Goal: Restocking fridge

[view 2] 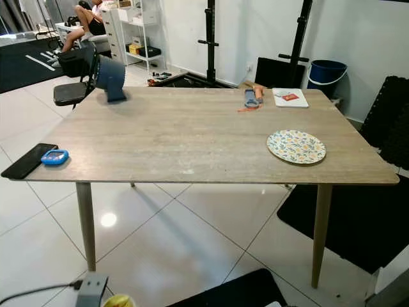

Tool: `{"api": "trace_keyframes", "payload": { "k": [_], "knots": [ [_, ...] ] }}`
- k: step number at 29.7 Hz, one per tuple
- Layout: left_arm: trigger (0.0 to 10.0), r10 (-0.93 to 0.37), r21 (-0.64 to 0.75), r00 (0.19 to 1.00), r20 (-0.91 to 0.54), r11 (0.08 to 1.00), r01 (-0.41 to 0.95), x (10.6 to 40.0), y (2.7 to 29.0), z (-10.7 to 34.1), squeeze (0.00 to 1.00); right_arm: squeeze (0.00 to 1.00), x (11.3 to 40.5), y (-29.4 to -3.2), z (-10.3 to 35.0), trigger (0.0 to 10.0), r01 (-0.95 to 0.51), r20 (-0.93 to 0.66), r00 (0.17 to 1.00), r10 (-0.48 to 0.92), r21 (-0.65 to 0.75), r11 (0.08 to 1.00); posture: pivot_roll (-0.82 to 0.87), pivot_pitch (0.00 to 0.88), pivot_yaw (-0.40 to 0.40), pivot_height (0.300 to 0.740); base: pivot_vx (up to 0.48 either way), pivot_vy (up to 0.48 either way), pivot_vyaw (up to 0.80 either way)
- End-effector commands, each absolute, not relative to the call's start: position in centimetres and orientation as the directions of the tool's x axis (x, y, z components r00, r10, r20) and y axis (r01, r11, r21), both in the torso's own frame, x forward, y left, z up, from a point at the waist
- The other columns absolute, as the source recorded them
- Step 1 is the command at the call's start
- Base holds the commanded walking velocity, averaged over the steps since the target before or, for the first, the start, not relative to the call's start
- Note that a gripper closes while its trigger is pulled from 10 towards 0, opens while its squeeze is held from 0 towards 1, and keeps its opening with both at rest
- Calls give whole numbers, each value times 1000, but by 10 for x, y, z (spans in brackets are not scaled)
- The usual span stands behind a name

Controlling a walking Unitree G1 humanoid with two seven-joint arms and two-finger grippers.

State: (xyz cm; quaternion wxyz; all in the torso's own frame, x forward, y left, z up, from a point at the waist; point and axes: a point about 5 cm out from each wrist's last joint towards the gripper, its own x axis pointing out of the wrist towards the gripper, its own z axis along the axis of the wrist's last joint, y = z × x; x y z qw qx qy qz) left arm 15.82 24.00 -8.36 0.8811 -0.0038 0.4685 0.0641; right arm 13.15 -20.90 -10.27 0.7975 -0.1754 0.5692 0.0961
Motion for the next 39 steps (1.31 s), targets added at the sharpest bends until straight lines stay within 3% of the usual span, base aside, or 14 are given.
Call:
{"api": "trace_keyframes", "payload": {
  "k": [1, 11, 39],
  "knots": [
    [10000, 123, 42, 536, -835, 986, -161, 152, 238, -87, 0, 0, 132, -209, -103, 10000, -360, -941, 337, -42, -170, 917, -27, 2, 2, 740, 0, 0, 0],
    [10000, 127, 26, 507, -853, 979, -202, 138, 230, -94, 0, 0, 132, -208, -103, 10000, -363, -941, 337, -42, -170, 916, -22, 2, -4, 740, 0, 0, -56],
    [10000, 90, 16, 495, -864, 988, -153, 134, 216, -99, 0, 0, 132, -218, -101, 10000, -390, -940, 326, -98, -228, 892, -23, 0, -6, 740, 0, 0, -756]
  ]
}}
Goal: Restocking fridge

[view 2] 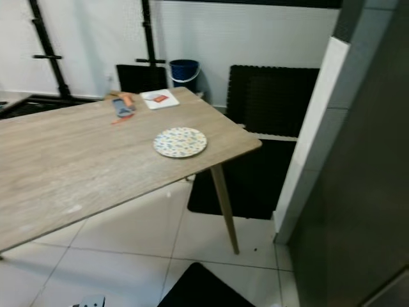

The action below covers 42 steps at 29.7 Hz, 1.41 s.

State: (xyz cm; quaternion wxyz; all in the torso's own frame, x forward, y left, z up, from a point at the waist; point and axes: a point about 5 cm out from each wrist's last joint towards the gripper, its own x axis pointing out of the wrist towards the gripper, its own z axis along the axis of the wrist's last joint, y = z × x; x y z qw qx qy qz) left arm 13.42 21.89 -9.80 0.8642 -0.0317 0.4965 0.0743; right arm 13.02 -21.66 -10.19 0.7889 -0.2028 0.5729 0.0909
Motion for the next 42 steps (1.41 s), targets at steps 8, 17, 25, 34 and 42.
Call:
{"api": "trace_keyframes", "payload": {
  "k": [8, 17, 25, 34, 42],
  "knots": [
    [10000, 91, 21, 492, -866, 989, -146, 134, 216, -99, 0, 0, 130, -218, -102, 10000, -393, -942, 320, -104, -232, 890, -24, 0, -3, 740, 0, 0, -752],
    [10000, 84, 26, 497, -864, 992, -123, 137, 215, -98, 0, 0, 134, -225, -99, 10000, -351, -936, 330, -126, -245, 904, -26, 0, -3, 740, 0, 0, -750],
    [10000, 101, 39, 488, -867, 990, -136, 134, 223, -98, 0, 0, 130, -233, -98, 10000, -324, -934, 326, -148, -258, 910, -34, 0, 15, 740, 0, 0, -750],
    [10000, 107, 39, 497, -861, 989, -145, 138, 225, -96, 0, 0, 122, -231, -102, 10000, -314, -939, 311, -148, -248, 916, -22, 0, 18, 740, 0, 0, -750],
    [10000, 103, 33, 493, -864, 988, -148, 139, 228, -95, 0, 0, 132, -225, -100, 10000, -331, -933, 337, -126, -243, 912, -10, 0, 5, 740, 0, 0, 0]
  ]
}}
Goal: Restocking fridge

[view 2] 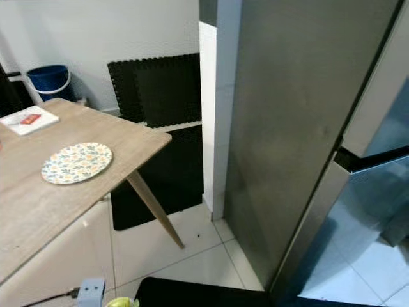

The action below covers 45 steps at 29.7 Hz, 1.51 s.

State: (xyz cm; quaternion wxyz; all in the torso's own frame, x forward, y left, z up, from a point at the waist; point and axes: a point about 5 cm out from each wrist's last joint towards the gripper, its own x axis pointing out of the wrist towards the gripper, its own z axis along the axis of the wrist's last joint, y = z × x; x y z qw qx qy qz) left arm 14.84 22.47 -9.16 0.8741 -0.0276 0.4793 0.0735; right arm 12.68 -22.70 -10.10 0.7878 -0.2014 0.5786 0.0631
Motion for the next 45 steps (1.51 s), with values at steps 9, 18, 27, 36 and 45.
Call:
{"api": "trace_keyframes", "payload": {
  "k": [9, 18, 27, 36, 45],
  "knots": [
    [10000, 96, 26, 478, -873, 988, -150, 141, 219, -96, 0, 0, 150, -225, -93, 10000, -330, -917, 379, -122, -257, 909, -17, 0, -5, 740, 0, 0, 0],
    [10000, 80, 21, 466, -881, 991, -131, 140, 213, -98, 0, 0, 149, -223, -94, 10000, -338, -921, 374, -111, -247, 908, -30, 0, -2, 740, 0, 0, 0],
    [10000, 81, 34, 447, -891, 993, -113, 134, 215, -100, 0, 0, 137, -220, -99, 10000, -348, -931, 349, -103, -231, 909, -30, 0, 3, 740, 0, 0, 0],
    [10000, 83, 46, 434, -897, 995, -94, 129, 218, -101, 0, 0, 134, -218, -100, 10000, -352, -934, 345, -98, -225, 909, -21, 0, 11, 740, 246, 0, 0],
    [10000, 72, 37, 432, -899, 995, -88, 128, 214, -102, 0, 0, 136, -219, -100, 10000, -358, -931, 349, -105, -236, 904, -21, 0, 3, 740, 253, 0, 0]
  ]
}}
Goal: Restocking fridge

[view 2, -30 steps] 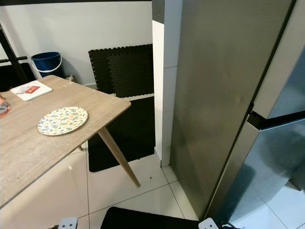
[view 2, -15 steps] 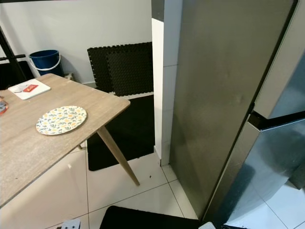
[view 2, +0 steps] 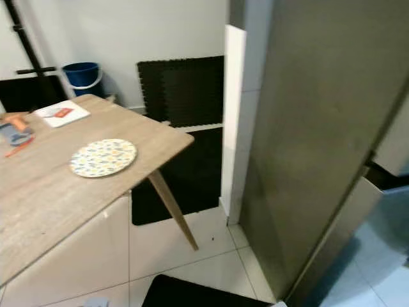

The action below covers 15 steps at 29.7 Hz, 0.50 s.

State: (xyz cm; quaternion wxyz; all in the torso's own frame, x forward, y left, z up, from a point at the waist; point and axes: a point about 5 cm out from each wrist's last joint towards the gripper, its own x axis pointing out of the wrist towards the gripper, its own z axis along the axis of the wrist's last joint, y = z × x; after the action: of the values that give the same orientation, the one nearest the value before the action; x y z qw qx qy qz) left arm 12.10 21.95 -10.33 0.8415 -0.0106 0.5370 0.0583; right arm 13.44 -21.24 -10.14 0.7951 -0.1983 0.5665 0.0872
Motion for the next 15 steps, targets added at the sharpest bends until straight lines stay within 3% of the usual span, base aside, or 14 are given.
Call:
{"api": "trace_keyframes", "payload": {
  "k": [1, 5, 15],
  "knots": [
    [10000, 72, 37, 432, -899, 995, -88, 128, 214, -102, 0, 0, 136, -219, -100, 10000, -358, -931, 349, -105, -236, 904, -21, 0, 3, 740, 251, 0, 0],
    [10000, 69, 37, 428, -901, 996, -82, 127, 214, -102, 0, 0, 135, -220, -100, 10000, -369, -933, 344, -109, -241, 898, -23, 0, 4, 740, 330, 0, -105],
    [10000, 66, 38, 433, -899, 997, -73, 129, 214, -102, 0, 0, 132, -221, -100, 10000, -367, -937, 332, -112, -237, 899, -20, 0, 8, 740, 264, 0, -764]
  ]
}}
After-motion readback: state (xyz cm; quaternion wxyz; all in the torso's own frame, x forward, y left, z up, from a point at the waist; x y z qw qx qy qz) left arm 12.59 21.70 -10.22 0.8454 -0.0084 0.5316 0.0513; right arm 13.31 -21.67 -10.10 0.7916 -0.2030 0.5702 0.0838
